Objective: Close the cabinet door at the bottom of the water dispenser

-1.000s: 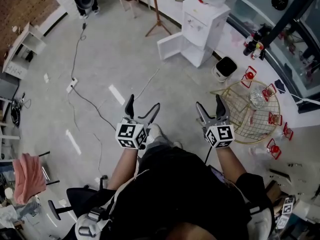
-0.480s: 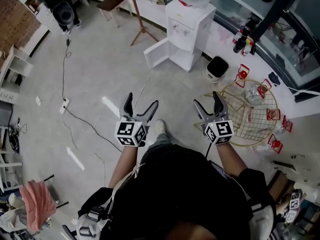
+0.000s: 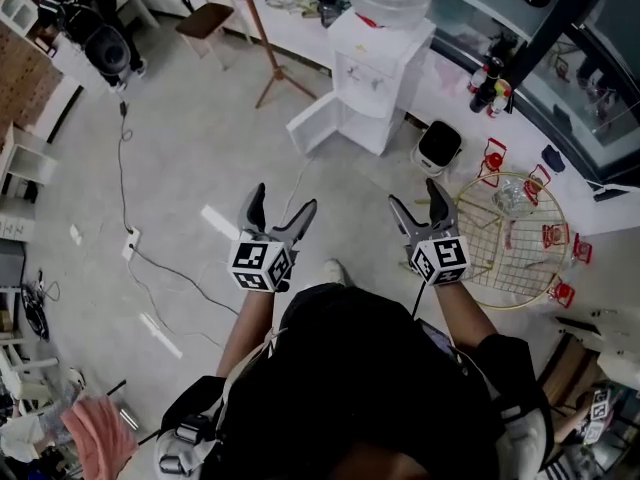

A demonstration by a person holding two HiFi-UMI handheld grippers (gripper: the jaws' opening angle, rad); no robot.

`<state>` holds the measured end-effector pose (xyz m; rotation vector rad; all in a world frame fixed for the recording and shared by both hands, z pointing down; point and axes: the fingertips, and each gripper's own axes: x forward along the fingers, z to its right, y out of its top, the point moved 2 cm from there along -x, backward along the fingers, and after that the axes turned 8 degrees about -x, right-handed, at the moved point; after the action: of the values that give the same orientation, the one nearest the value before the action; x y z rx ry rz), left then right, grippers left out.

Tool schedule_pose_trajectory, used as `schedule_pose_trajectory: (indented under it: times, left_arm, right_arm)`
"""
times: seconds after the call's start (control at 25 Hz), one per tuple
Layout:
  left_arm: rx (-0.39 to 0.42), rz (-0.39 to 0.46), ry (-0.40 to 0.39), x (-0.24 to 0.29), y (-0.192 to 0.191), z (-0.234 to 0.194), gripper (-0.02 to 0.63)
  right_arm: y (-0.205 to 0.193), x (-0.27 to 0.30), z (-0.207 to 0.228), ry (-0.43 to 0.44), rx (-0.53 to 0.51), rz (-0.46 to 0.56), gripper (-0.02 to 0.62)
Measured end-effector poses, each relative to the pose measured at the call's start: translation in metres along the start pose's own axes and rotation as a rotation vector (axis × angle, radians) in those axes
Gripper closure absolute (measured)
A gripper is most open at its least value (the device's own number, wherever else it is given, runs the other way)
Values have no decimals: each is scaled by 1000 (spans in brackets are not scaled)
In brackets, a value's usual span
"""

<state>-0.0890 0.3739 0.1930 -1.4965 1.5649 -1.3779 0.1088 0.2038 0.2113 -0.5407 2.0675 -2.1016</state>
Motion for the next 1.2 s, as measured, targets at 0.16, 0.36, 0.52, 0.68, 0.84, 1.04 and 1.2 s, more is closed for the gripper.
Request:
schedule_pose_trajectory:
  times: [0.16,0.36,0.52,0.68,0.84,1.04,1.2]
  left_arm:
    - [-6,-38,-31,26,5,-25,126]
    - [-7,-75,-52,52,5,-44,126]
    - [-16,-102,-61,73,-1,-49,126]
    - [-33,-119,-67,100,-4,-50,126]
    - [-23,-125,-51,132,3,-54,126]
    - [-10,-129,-31,177,17,-66,126]
    - [2,-128,-35,215,28,-71,126]
  right_arm:
    - [4,34,4,-23,-7,-7,221]
    - [7,56,21,-70,-17,-18,221]
    - [-1,69,30,-70,-4,-40,221]
    - [-13,89,46,-51,8,-68,222]
    - [-14,120,70,-28,10,-69,222]
    - [-4,165,100,-6,-12,-42,224]
    - [-2,195,129,-6,2,-46,224]
